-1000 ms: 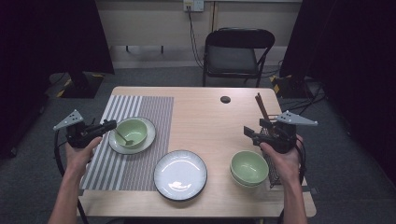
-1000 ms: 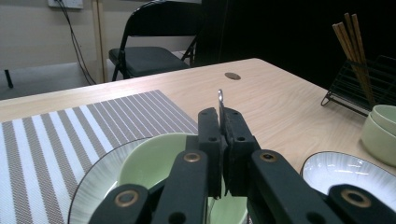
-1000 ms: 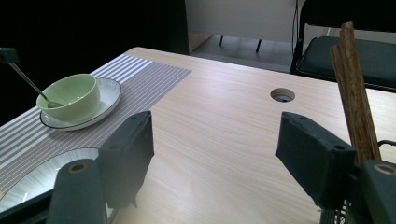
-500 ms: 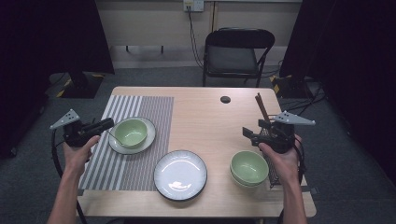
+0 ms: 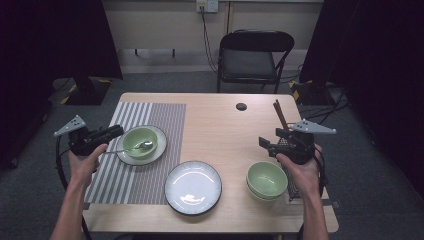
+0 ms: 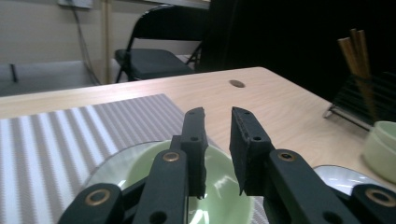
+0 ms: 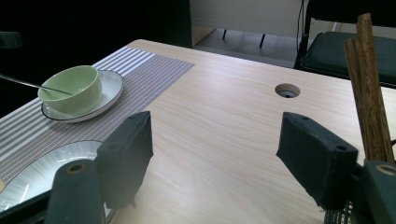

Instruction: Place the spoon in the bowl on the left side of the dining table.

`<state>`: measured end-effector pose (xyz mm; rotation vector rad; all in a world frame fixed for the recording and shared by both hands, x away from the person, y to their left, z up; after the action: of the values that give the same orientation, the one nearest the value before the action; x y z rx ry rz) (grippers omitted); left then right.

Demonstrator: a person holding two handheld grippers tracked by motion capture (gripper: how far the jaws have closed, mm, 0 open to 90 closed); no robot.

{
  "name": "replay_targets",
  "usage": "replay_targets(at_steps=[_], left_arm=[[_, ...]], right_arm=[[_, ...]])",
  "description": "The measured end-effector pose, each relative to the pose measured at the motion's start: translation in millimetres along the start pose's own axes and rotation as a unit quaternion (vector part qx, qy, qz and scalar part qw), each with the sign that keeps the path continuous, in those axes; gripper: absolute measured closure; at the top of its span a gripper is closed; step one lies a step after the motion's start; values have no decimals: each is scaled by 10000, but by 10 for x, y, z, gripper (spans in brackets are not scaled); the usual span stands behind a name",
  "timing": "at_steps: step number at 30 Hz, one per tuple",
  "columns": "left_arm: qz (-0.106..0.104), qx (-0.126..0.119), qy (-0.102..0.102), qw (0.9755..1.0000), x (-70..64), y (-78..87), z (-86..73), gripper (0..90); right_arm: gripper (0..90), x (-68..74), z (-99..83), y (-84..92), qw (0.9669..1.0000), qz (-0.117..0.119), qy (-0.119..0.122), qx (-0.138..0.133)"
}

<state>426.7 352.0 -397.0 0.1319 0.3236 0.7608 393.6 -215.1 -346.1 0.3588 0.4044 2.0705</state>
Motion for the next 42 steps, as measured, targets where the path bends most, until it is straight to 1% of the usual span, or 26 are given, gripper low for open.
replay_targets(at_steps=[4,6,8,10,12,13,14,16,18,19,20,22,23,24,26,28,30,31,32,34,35,36,37,38,40,42], left_arm=[[-83,28,57,9999,-118,5,-4,778],[-69,108,-2,9999,-183,25,-13,784],[-154,151,-9,9998,-255,58,-49,787],[-117,274,-88,9995,-318,99,-110,786],[-163,407,-80,9990,-355,124,-204,779],[-94,561,-148,9983,-366,137,-277,779],[-103,590,-99,9982,-371,141,-325,775],[-35,682,-54,9976,-352,154,-448,754],[140,800,76,9967,-308,147,-546,707],[112,808,108,9966,-293,141,-580,702],[68,811,109,9966,-282,131,-603,709],[194,960,26,9952,-256,107,-627,698],[203,983,48,9949,-224,97,-640,690],[218,949,83,9952,-198,93,-645,663],[325,847,85,9958,-147,98,-640,659],[253,666,232,9972,-94,107,-640,653],[408,833,43,9957,-74,109,-628,663],[380,815,35,9959,-67,111,-622,661],[334,722,62,9968,-55,117,-616,653],[430,718,6,9965,-17,121,-604,648],[451,724,16,9964,4,122,-599,629],[486,678,49,9965,27,123,-593,613],[442,654,42,9969,49,124,-590,606],[450,647,9,9969,57,121,-594,598],[529,650,7,9965,74,113,-600,578],[552,611,39,9966,97,102,-599,569]], right_arm=[[253,0,11,16,10000,0,-6,-29],[254,-1,13,27,10000,14,-14,-42],[253,2,14,28,10000,6,-42,-50],[253,18,17,16,10000,31,-20,-43],[253,31,15,-1,10000,48,-14,-28],[254,35,14,-12,10000,60,10,-11],[253,44,13,-21,10000,46,11,11],[254,58,11,-33,10000,54,30,29],[253,63,8,-45,9999,77,48,41],[253,60,6,-52,10000,54,37,59],[253,59,3,-60,10000,49,25,65],[253,61,-1,-74,9999,49,45,93],[253,61,-1,-77,9999,52,51,94],[253,62,-1,-77,9999,59,47,92],[254,60,-1,-75,9999,69,43,84],[253,58,2,-69,9999,75,24,70],[253,64,18,-61,10000,86,15,19],[254,71,28,-58,10000,87,29,8],[253,77,35,-54,9999,92,45,-2],[253,77,37,-58,10000,92,24,-5],[254,76,35,-65,9999,106,20,3],[254,77,33,-70,10000,87,25,19],[253,77,29,-76,9999,102,42,27],[254,77,27,-80,9999,92,35,49],[254,74,29,-83,9999,89,28,37],[254,74,35,-90,9999,93,34,35]])
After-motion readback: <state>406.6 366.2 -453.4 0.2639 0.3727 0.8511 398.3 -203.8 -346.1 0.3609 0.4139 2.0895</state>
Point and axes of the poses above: each handheld gripper's, and its own axes: y roughly backward along the jaws, z roughly out of its top, x roughly to its left, the point moved 2 cm from there along -y, roughly forward along the jaws, and after that the axes turned 4 degrees about -z, right-handed, at the moved point
